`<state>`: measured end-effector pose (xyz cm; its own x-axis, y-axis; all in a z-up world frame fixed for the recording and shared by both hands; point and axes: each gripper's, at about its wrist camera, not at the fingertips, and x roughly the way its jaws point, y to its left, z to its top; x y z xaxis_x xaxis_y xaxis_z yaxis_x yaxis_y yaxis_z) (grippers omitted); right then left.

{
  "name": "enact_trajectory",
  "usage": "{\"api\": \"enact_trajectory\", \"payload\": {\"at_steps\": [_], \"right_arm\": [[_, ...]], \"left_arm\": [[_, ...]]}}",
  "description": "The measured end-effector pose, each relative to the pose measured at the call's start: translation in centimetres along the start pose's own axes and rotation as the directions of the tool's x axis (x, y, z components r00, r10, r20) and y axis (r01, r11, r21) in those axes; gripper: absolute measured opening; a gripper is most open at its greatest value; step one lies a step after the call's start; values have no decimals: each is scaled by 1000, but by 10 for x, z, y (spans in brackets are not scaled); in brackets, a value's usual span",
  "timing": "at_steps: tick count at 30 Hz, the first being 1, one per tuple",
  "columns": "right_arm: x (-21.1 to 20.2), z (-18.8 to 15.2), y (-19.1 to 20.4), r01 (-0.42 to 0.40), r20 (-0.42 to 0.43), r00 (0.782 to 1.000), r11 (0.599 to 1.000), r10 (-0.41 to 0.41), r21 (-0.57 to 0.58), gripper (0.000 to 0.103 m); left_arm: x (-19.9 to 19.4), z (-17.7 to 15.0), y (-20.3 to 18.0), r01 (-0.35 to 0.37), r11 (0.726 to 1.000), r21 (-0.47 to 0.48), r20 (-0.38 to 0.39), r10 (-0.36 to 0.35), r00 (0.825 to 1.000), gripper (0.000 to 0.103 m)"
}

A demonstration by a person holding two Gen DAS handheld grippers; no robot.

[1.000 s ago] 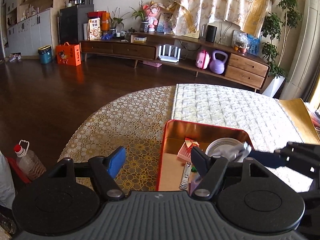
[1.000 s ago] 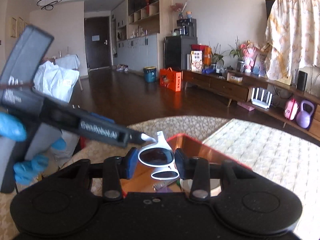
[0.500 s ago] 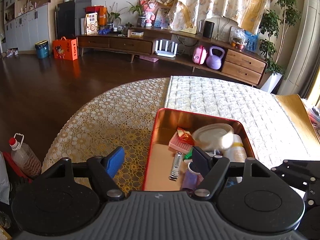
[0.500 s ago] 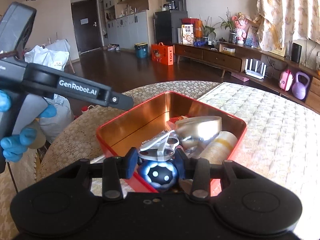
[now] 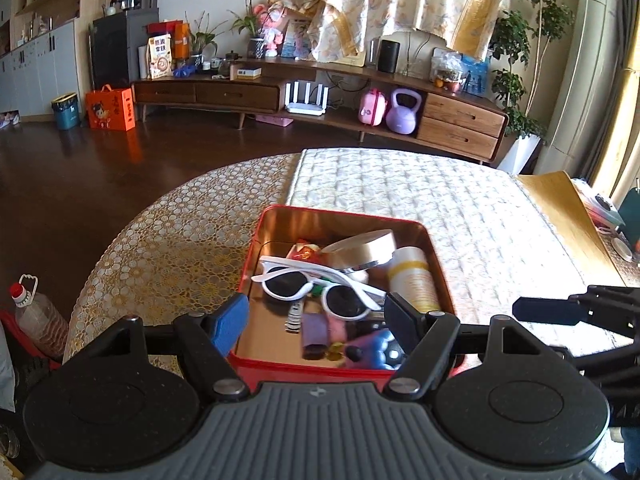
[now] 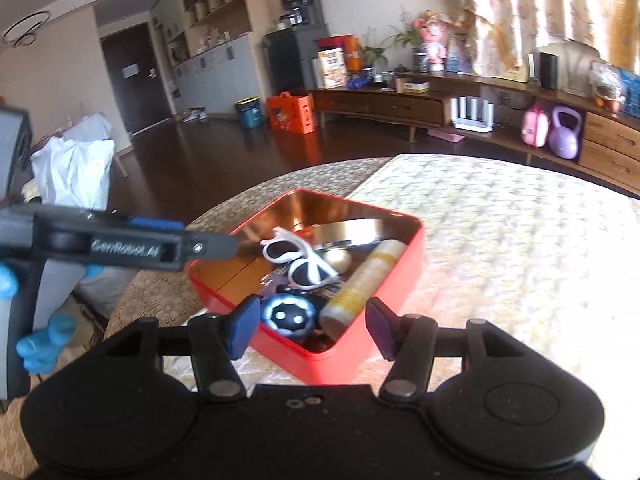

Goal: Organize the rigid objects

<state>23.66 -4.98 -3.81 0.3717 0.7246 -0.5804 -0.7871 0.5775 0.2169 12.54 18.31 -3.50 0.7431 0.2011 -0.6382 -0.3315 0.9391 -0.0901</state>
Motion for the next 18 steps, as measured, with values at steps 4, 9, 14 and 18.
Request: {"api": "enact_trajectory", "payload": {"at_steps": [4,9,14,18], "right_arm": [[-11,3,-4,12,16,1000,1000,-13,18,67],[-26,4,-7,17,56,998,999,-19,30,84],[-37,4,-10,15,89,996,999,-19,48,100],[-44,3,-13,13,110,994,998,-20,61,103]], "left_arm": [[-12,0,-12,8,1000,23,14,-8,1000,84],[-25,1,-23,9,999,36,36,-10,999,84],[-36,1,-34,9,999,48,49,-11,999,94],[-41,0,-39,17,999,41,51,-19,999,98]]}}
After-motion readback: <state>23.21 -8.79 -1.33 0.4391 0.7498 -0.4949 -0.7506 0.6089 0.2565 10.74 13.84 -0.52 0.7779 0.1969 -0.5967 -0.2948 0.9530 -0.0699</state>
